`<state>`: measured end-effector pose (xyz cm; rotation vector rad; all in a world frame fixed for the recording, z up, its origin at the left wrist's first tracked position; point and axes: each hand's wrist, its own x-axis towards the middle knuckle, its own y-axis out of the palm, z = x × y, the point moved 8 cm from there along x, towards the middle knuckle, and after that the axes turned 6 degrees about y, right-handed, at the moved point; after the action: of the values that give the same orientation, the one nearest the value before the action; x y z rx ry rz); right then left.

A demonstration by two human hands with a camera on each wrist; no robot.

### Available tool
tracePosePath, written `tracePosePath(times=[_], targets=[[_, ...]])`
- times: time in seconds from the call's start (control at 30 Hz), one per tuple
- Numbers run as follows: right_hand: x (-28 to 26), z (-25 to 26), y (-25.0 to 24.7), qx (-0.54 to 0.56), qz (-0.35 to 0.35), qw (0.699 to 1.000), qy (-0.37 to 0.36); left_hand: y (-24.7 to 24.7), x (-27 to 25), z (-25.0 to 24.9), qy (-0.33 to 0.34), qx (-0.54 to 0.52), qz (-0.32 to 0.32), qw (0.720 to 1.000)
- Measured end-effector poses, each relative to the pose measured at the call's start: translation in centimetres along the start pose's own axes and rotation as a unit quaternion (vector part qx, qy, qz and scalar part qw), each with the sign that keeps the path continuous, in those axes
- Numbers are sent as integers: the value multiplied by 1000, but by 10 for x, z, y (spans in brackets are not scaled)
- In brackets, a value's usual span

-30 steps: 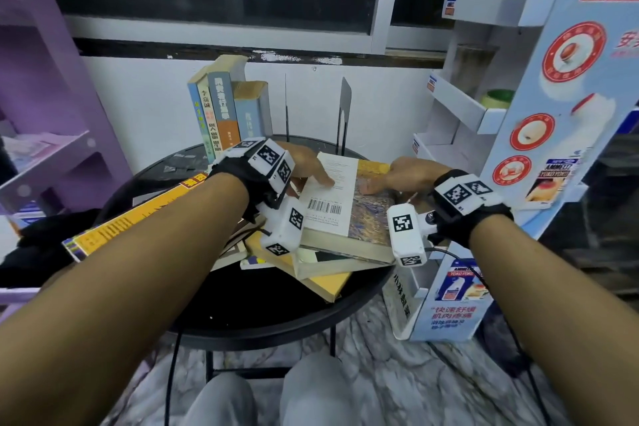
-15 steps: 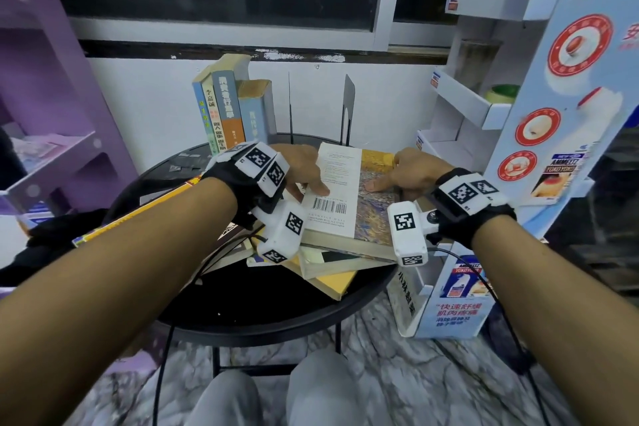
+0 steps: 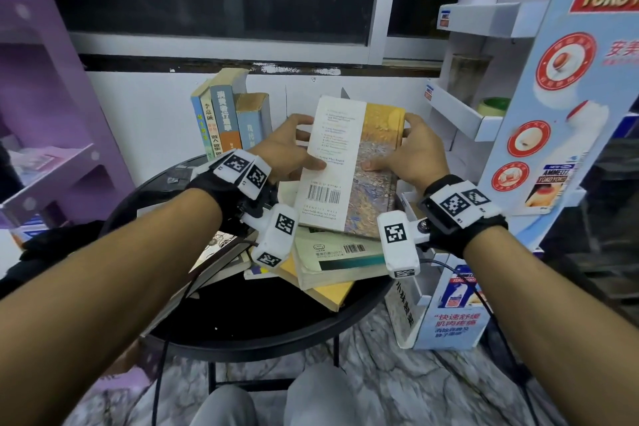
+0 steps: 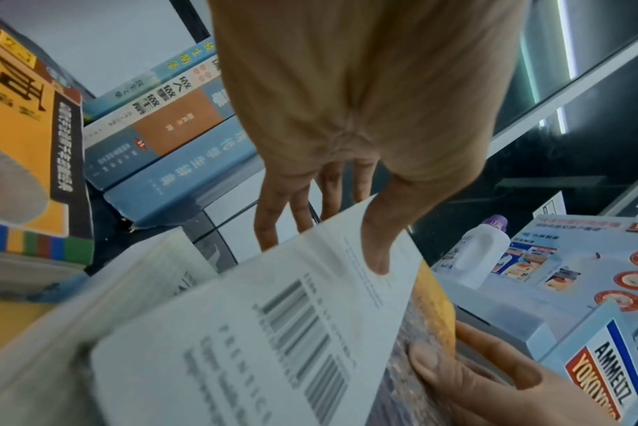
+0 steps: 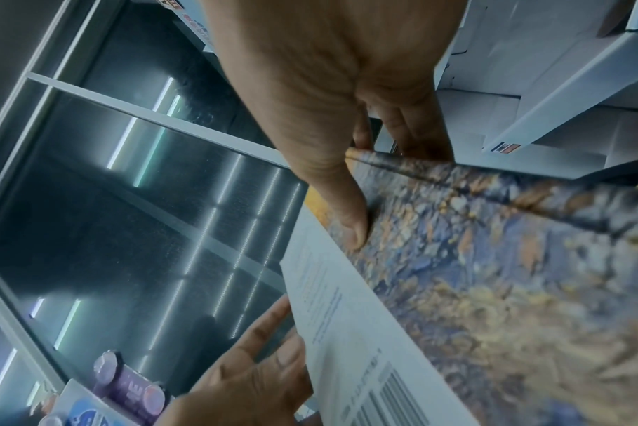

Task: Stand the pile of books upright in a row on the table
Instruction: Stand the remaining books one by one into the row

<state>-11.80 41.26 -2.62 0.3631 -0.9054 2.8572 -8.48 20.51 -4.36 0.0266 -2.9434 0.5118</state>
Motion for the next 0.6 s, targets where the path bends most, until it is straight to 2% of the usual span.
tracePosePath(times=[0.17,0.3,0.43,0.6], targets=[[0,10,-2,30,-52,998,-16,-10,2,-4,46,-92,-69,992],[-1,9,2,97,-38,995,-7,-14,3,0,67,-145,-92,983],[-7,10,4,156,-17,987,-28,-13,5,6,76,-185,-110,974],[-8,9,6,232,0,973,-16,-3,8,11,66,-206,-98,971]])
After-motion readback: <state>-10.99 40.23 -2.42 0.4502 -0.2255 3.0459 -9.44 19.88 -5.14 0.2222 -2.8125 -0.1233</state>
